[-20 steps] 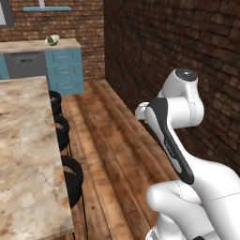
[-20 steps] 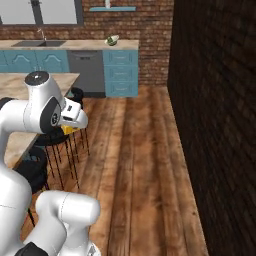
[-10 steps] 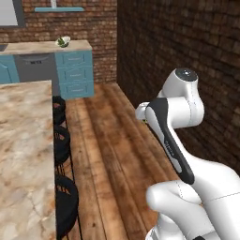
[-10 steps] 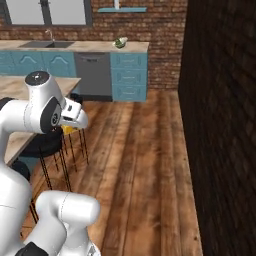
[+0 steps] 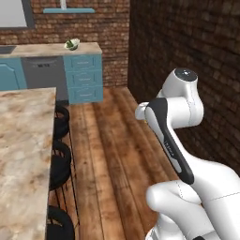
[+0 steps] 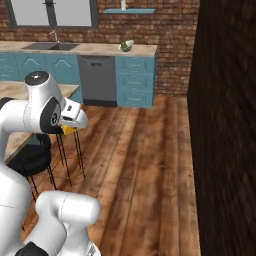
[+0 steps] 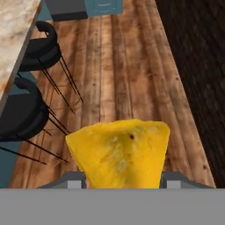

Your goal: Pick the cheese from the fridge and the cheese grater from the cabinet and place them next to the salad bowl.

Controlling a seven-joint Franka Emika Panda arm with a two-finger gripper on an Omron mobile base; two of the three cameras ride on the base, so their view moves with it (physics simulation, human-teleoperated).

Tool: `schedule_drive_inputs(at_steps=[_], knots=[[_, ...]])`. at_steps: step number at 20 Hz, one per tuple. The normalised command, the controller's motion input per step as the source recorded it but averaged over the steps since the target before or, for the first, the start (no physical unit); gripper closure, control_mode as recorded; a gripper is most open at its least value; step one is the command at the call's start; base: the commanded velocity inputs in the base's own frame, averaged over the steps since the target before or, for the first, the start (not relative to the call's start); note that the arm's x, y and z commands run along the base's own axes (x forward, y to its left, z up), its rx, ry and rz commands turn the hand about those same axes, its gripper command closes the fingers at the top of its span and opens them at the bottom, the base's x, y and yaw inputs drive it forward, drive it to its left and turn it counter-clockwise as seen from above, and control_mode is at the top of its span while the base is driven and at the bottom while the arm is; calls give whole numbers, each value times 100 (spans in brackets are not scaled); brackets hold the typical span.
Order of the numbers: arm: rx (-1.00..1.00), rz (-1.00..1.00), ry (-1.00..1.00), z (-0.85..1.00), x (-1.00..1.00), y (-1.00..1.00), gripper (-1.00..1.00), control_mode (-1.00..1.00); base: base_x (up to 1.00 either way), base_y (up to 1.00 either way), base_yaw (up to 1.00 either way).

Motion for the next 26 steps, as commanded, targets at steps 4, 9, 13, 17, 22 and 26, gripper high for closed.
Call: schedule_drive_inputs(at_steps=[4, 9, 13, 17, 22, 26], knots=[[0, 0, 0, 0, 0, 0, 100, 100, 74, -34, 15], [0, 0, 0, 0, 0, 0, 100, 100, 70, -38, 10], [0, 0, 0, 0, 0, 0, 100, 100, 71, -36, 0], [0, 0, 0, 0, 0, 0, 100, 100, 74, -35, 0], [0, 0, 0, 0, 0, 0, 100, 100, 73, -34, 0], [0, 0, 0, 0, 0, 0, 100, 100, 78, -26, 2]])
